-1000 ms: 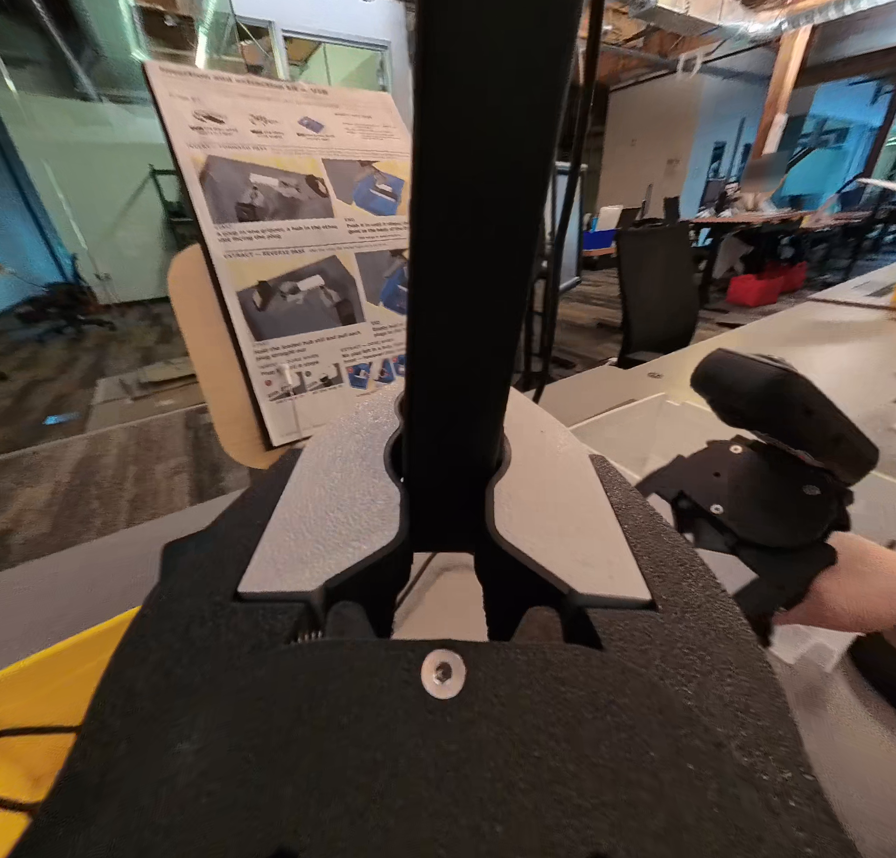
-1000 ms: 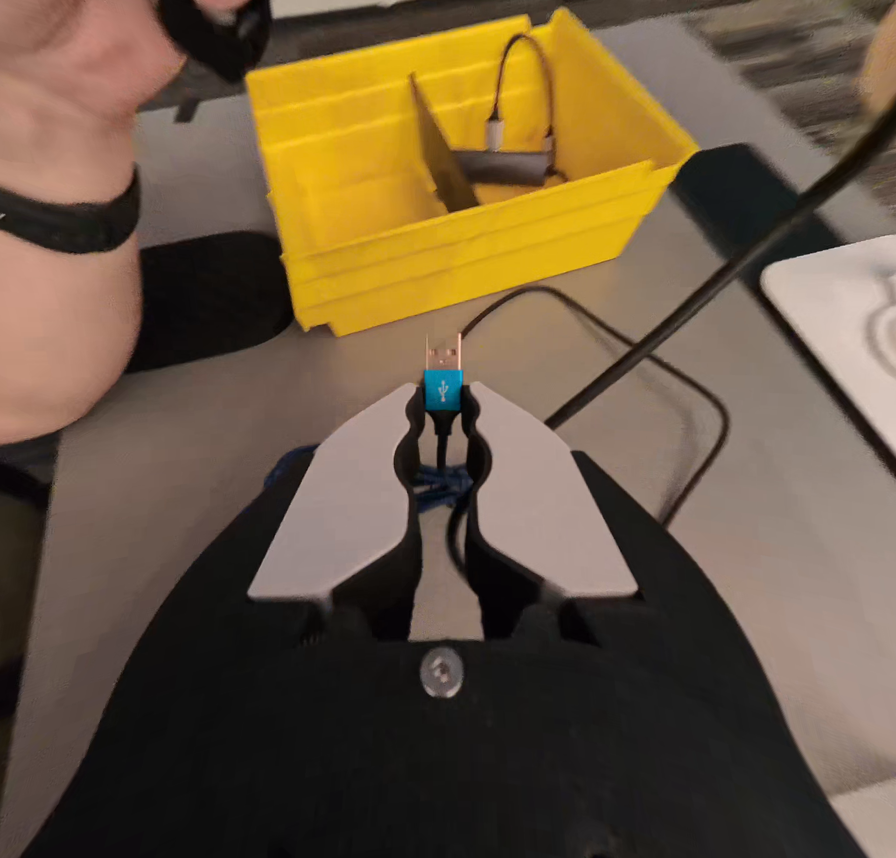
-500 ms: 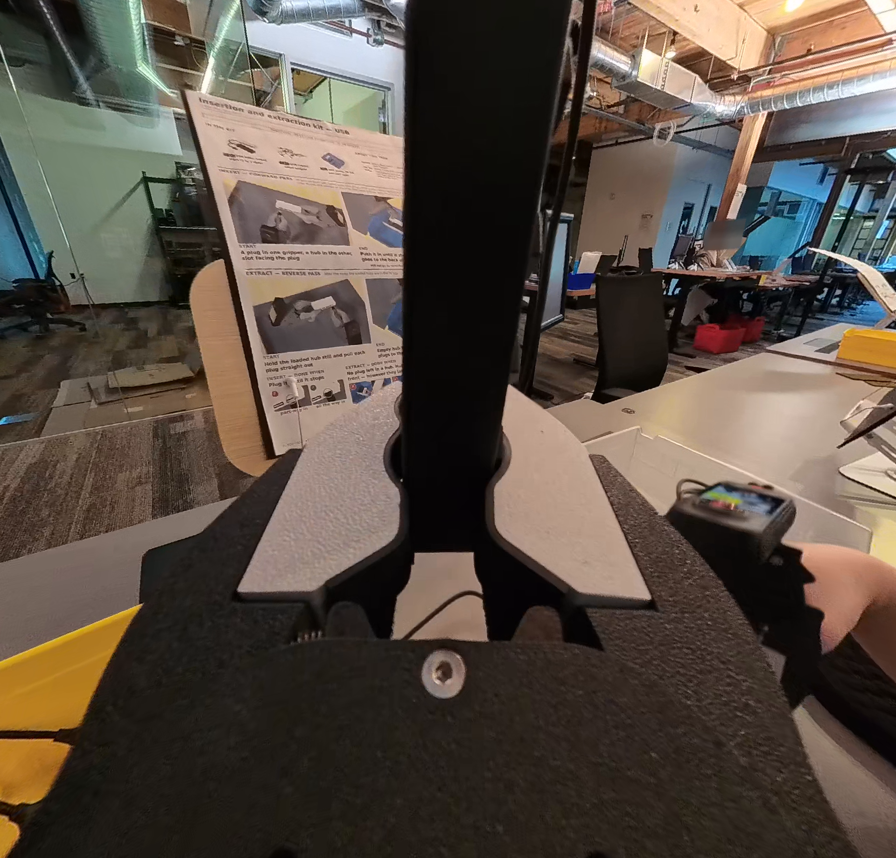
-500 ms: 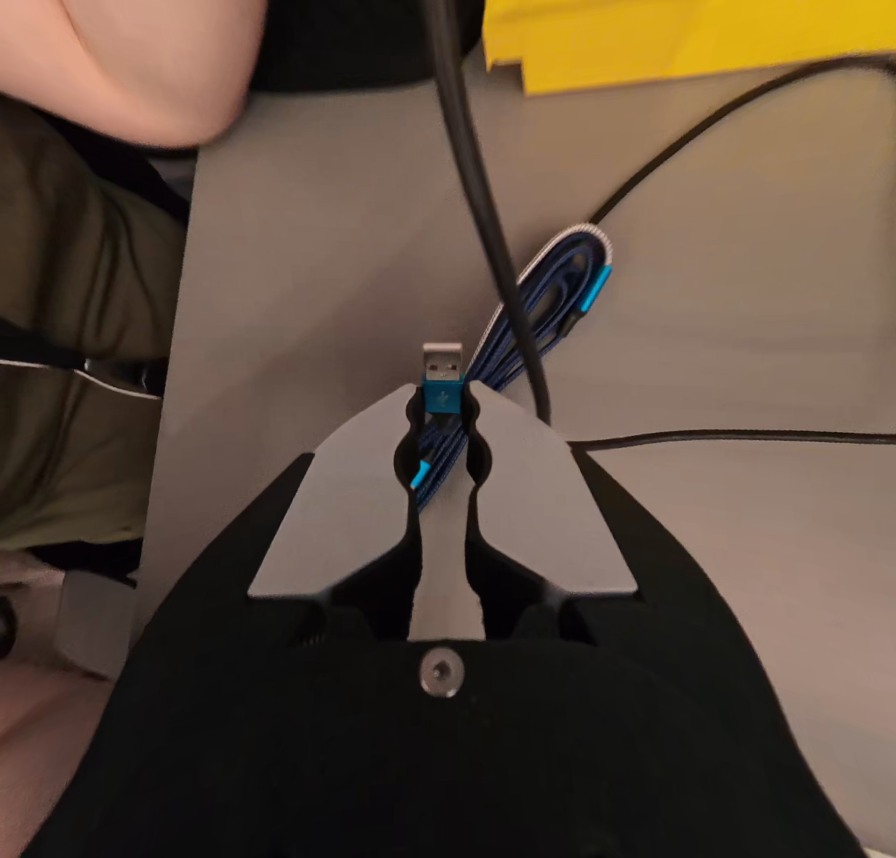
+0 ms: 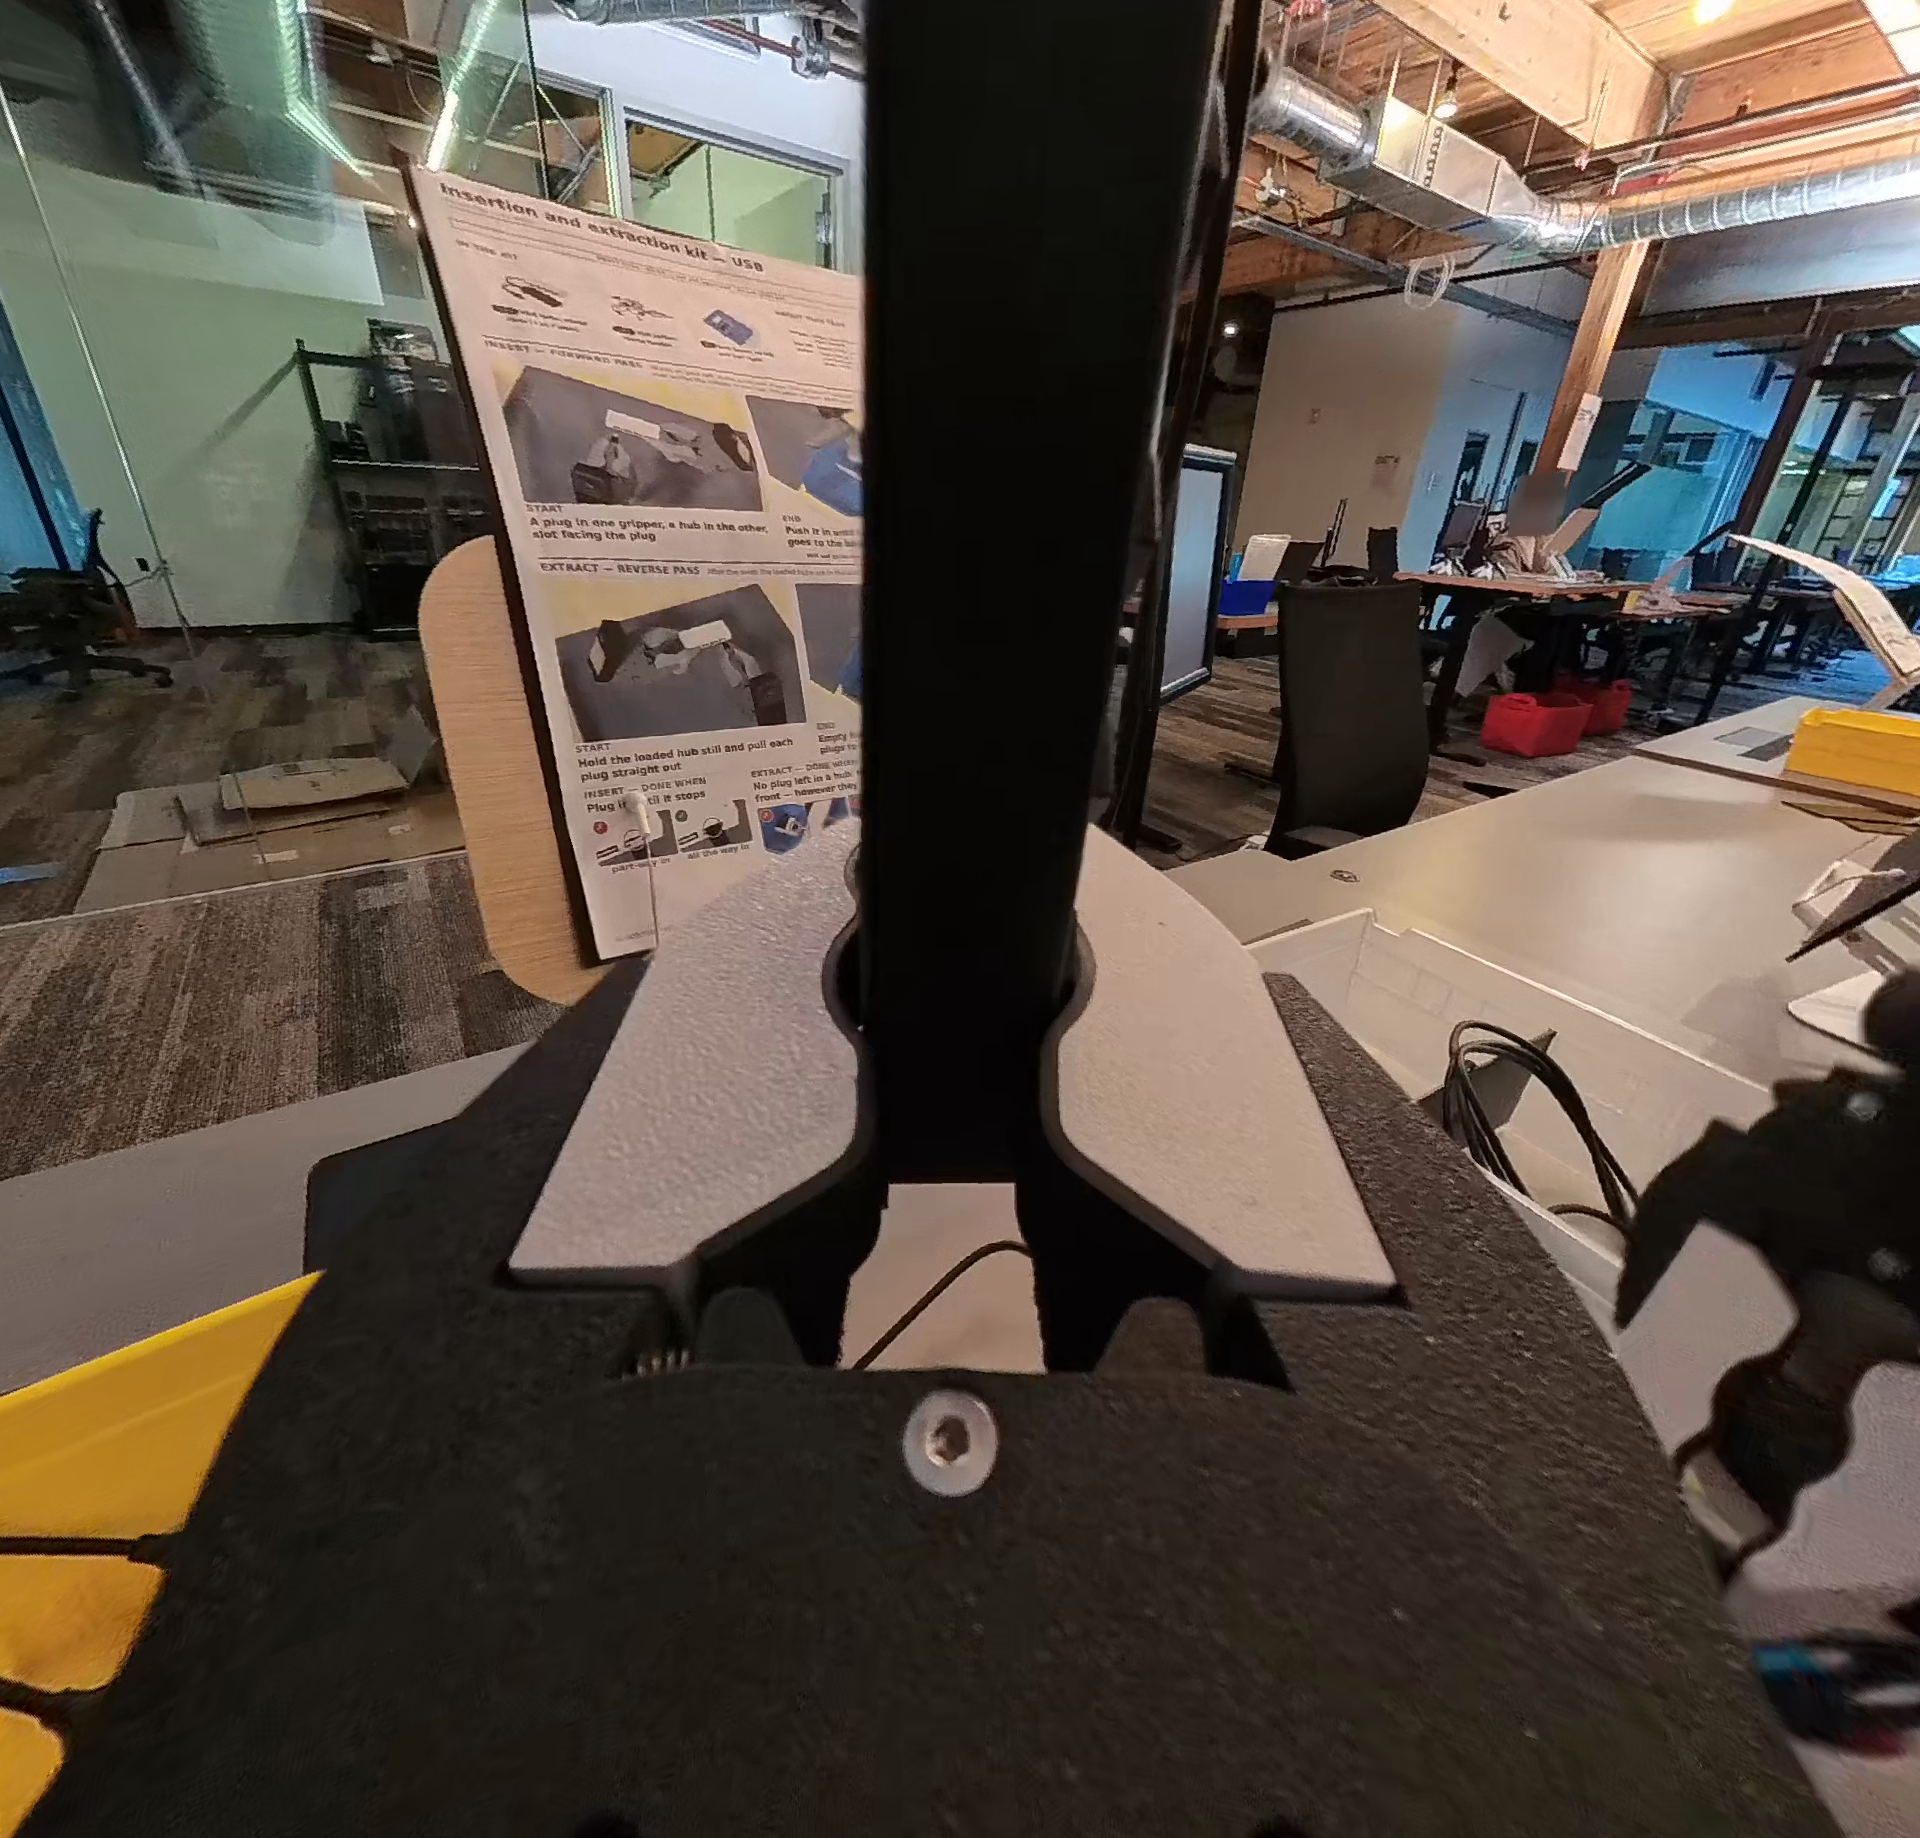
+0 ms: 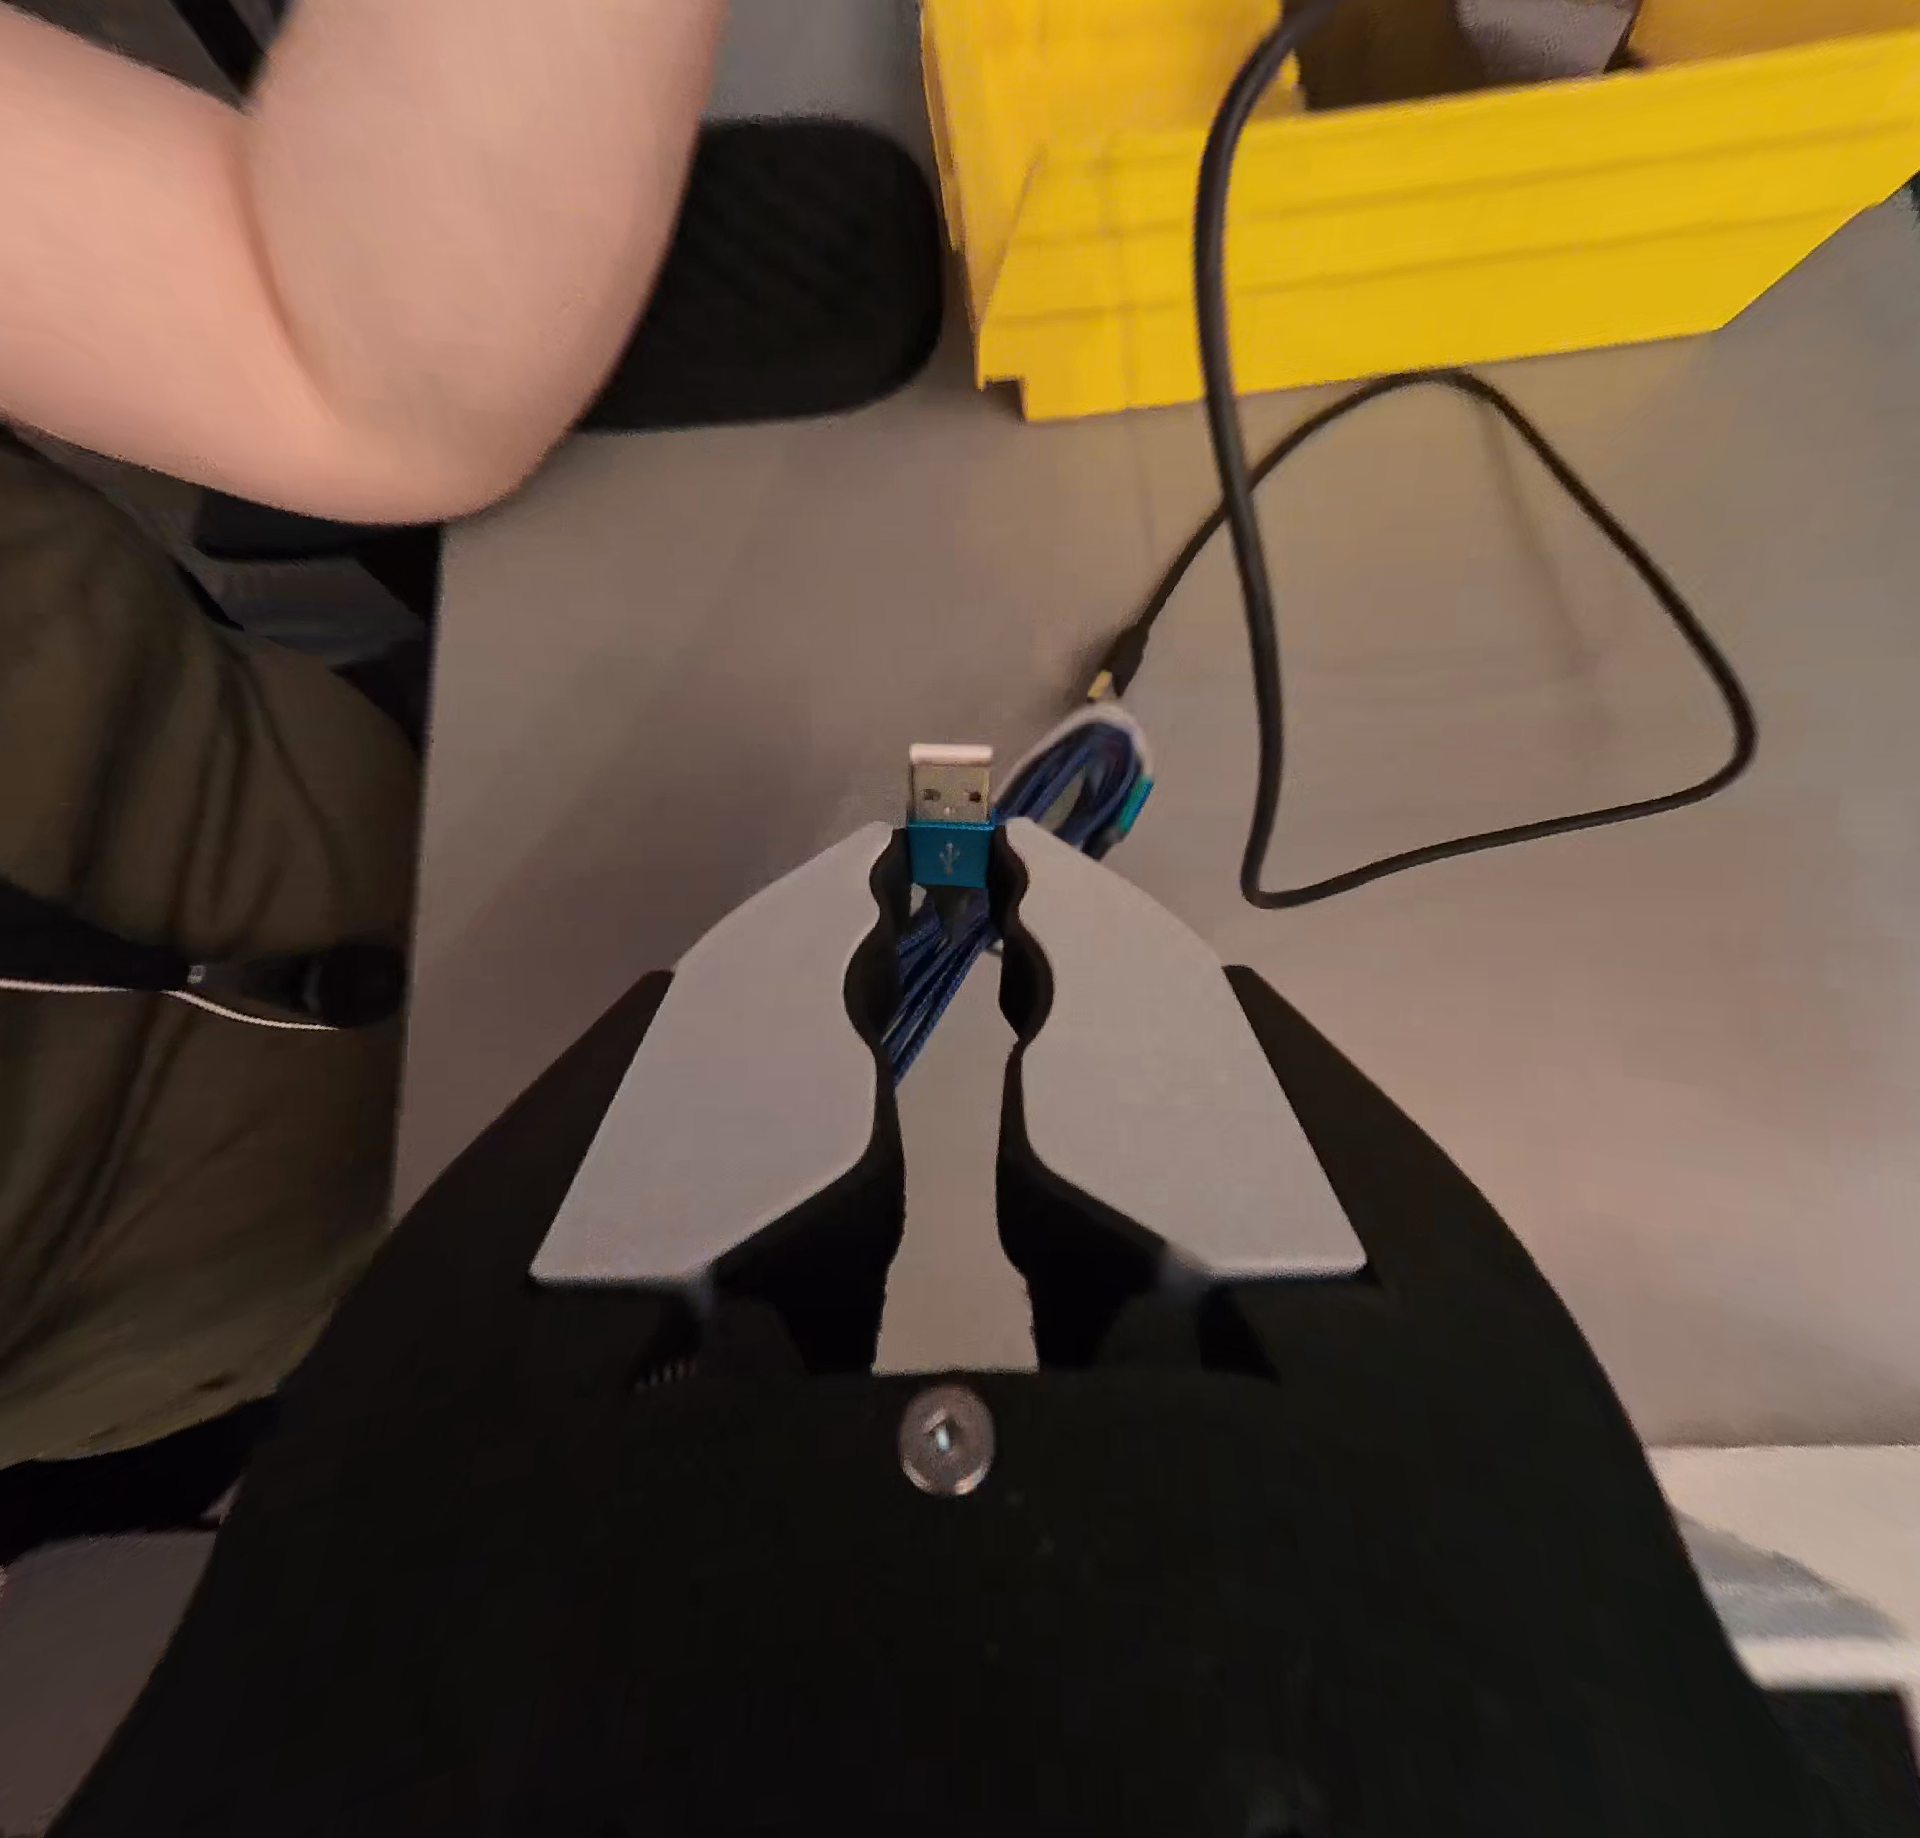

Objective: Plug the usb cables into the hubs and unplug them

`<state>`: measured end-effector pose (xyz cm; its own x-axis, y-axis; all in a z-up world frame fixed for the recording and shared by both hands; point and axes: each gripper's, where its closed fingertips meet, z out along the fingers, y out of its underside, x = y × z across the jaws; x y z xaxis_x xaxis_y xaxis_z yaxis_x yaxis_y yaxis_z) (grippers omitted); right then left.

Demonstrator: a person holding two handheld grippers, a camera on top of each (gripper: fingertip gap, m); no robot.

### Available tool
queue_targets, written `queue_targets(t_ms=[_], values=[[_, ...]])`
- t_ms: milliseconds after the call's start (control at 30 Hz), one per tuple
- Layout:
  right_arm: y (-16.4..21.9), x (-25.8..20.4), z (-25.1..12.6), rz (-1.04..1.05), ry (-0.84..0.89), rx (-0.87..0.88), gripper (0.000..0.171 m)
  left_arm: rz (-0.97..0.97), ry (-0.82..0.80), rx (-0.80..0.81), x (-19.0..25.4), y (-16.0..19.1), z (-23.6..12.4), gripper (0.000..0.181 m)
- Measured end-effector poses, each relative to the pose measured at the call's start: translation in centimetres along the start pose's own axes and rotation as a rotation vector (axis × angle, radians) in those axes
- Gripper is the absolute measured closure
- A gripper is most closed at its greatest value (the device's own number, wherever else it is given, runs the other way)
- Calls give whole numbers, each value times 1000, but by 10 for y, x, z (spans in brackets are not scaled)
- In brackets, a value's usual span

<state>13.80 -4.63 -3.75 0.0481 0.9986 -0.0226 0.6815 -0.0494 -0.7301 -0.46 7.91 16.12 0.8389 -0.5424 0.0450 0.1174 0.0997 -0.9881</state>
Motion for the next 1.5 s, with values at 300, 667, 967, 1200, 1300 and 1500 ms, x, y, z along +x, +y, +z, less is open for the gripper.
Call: queue_targets(t_ms=[300, 667, 967, 1200, 1300, 1500], values=[[-19, -15, -122, -114, 54, -68, 156, 8, 20, -17, 7, 3, 3, 153], [-9, 27, -229, -75, 229, -120, 156, 24, 27, -31, 12, 5, 6, 152], [56, 61, -203, -4, 88, -143, 156, 34, 39, -62, 17, 15, 15, 153], [174, 111, -168, 205, 81, -358, 156, 49, 47, -75, 21, 18, 19, 153], [201, 118, -157, 223, 75, -396, 156, 58, 47, -91, 22, 21, 21, 153], [218, 120, -142, 203, 106, -415, 148, 69, 70, -108, 29, 25, 24, 153]])
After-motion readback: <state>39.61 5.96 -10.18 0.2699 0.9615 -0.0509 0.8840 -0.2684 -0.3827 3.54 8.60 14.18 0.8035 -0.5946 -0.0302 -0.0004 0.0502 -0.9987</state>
